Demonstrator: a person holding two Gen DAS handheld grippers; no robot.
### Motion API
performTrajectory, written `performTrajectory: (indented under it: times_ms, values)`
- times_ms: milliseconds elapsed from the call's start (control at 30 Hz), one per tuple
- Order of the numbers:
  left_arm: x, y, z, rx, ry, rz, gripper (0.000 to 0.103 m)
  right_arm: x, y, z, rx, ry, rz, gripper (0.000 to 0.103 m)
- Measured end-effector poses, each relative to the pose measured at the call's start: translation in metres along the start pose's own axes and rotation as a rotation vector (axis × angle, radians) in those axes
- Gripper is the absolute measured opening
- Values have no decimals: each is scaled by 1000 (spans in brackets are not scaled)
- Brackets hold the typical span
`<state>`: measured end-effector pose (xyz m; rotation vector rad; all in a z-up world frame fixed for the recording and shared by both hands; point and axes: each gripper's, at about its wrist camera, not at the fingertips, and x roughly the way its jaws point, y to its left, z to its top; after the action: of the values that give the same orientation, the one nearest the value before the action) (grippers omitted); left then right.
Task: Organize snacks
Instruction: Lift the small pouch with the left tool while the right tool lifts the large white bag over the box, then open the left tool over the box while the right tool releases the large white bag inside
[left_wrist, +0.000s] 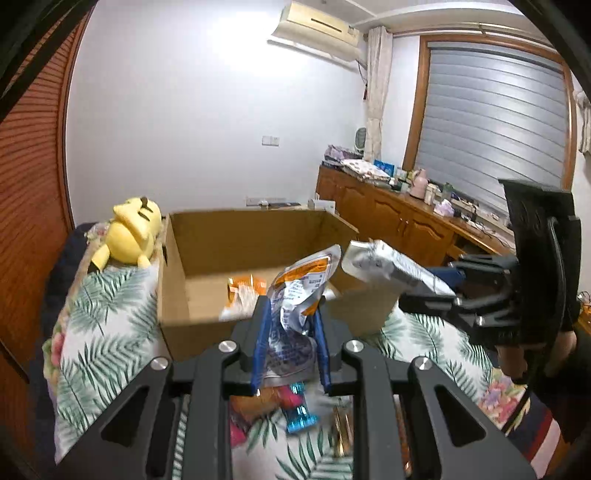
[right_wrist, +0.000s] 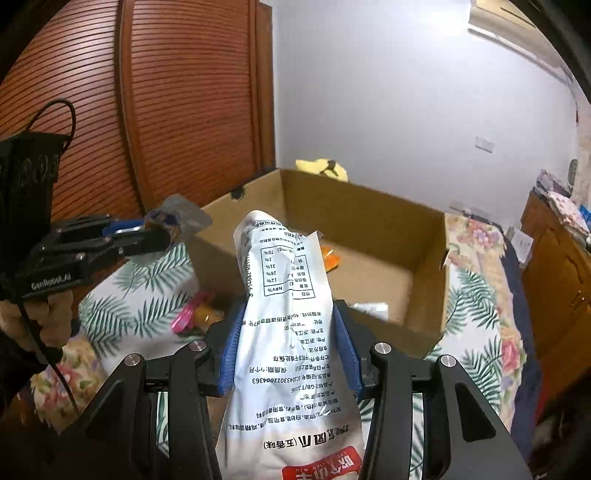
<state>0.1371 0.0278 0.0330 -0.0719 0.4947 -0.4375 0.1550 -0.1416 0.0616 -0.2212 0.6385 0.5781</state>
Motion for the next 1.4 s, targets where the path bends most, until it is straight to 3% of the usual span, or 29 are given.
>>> performTrajectory:
  times_ms: [167, 600, 1067, 1200, 1267, 1333, 1400]
  values:
    - [21, 11, 24, -9, -5, 22, 20, 8, -11, 14, 16, -18, -42, 47]
    - [78, 32, 43, -41, 30, 44, 20, 43, -40, 44, 54, -11, -138, 47]
    - [119, 40, 37, -38, 88, 21, 21, 95, -51, 45, 45, 55, -136, 48]
    - [127, 42, 36, -36, 107, 21, 22, 104, -58, 44, 61, 72, -120, 55]
    - [128, 43, 36, -36, 103, 17, 30, 106, -57, 44, 68, 74, -110, 58]
    - [127, 45, 36, -42, 95, 11, 46, 108, -55, 43, 70, 75, -103, 66]
    - [127, 47, 35, -52, 93, 11, 48, 111, -54, 43, 71, 77, -115, 70]
